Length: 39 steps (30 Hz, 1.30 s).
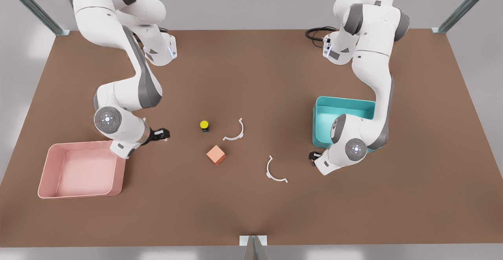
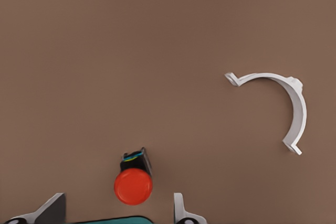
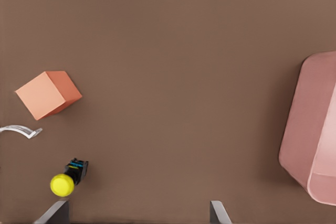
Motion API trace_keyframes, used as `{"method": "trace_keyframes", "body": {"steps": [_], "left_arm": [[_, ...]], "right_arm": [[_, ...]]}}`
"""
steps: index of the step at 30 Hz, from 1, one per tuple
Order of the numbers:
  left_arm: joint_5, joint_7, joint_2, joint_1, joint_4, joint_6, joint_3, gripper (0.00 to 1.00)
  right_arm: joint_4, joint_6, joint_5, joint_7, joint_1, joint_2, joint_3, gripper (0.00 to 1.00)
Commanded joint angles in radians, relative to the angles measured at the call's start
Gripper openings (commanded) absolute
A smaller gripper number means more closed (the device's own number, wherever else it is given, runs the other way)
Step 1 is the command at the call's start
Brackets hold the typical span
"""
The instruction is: Place the red button in the blue storage box with the left arm, and place the yellow button in the pink storage box with the right arm
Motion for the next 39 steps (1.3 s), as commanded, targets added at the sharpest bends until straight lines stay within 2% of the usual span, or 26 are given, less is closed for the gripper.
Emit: {"method": "trace_keyframes", "body": {"steps": [1, 4, 6, 8, 10, 12, 20, 21, 22, 24, 27, 30, 32, 35, 39], "left_arm": [[-0.005, 0.073, 0.007, -0.011, -0.039, 0.202, 0.0, 1.0], [-0.003, 0.073, 0.051, -0.014, -0.065, 0.211, 0.0, 1.0], [-0.005, 0.073, 0.06, -0.012, -0.087, 0.211, 0.0, 1.0], [-0.005, 0.073, 0.062, -0.012, -0.093, 0.211, 0.0, 1.0], [-0.005, 0.073, 0.062, -0.012, -0.094, 0.211, 0.0, 0.89], [-0.005, 0.072, 0.062, -0.012, -0.094, 0.211, 0.0, 0.73], [-0.008, 0.072, 0.062, -0.011, -0.142, 0.211, 0.0, 0.69], [-0.008, 0.072, 0.062, -0.011, -0.142, 0.211, 0.0, 0.57], [-0.008, 0.072, 0.062, -0.011, -0.142, 0.211, 0.0, 0.53], [-0.008, 0.07, 0.06, -0.012, -0.142, 0.211, 0.0, 0.47], [-0.008, 0.064, 0.034, -0.011, -0.137, 0.205, 0.001, 0.44], [-0.008, 0.062, -0.084, -0.006, -0.139, 0.15, 0.006, 0.44], [-0.005, 0.099, -0.209, 0.021, -0.159, -0.037, 0.009, 0.44], [-0.005, 0.265, -0.481, 0.112, -0.456, -0.072, 0.009, 0.44], [-0.003, 0.282, -0.631, 0.107, -0.743, -0.074, 0.009, 0.46]], "right_arm": [[-0.111, 0.227, -0.065, 0.487, 0.005, -0.013, 0.092, 1.0], [-0.275, 0.34, -0.105, 0.726, -0.004, -0.047, 0.195, 1.0], [-0.358, 0.421, -0.105, 0.788, -0.001, -0.066, 0.216, 1.0], [-0.364, 0.432, -0.105, 0.791, 0.005, -0.058, 0.218, 1.0], [-0.411, 0.521, -0.105, 0.792, 0.024, -0.05, 0.219, 1.0], [-0.421, 0.521, -0.107, 0.843, 0.05, -0.044, 0.219, 1.0], [-0.421, 0.573, -0.199, 0.848, 0.059, 0.033, 0.216, 1.0], [-0.422, 0.573, -0.201, 0.848, 0.059, 0.036, 0.216, 1.0], [-0.437, 0.587, -0.201, 0.848, 0.056, 0.036, 0.216, 1.0], [-0.502, 0.653, -0.199, 0.849, 0.047, 0.022, 0.216, 1.0], [-0.519, 0.658, -0.202, 0.909, 0.06, 0.022, 0.219, 1.0], [-0.537, 0.671, -0.219, 0.909, 0.054, 0.023, 0.218, 1.0], [-0.548, 0.675, -0.219, 0.909, 0.053, 0.023, 0.219, 1.0], [-0.572, 0.704, -0.237, 0.909, 0.048, 0.028, 0.216, 1.0], [-0.617, 0.759, -0.263, 0.909, 0.024, 0.023, 0.216, 1.0]]}}
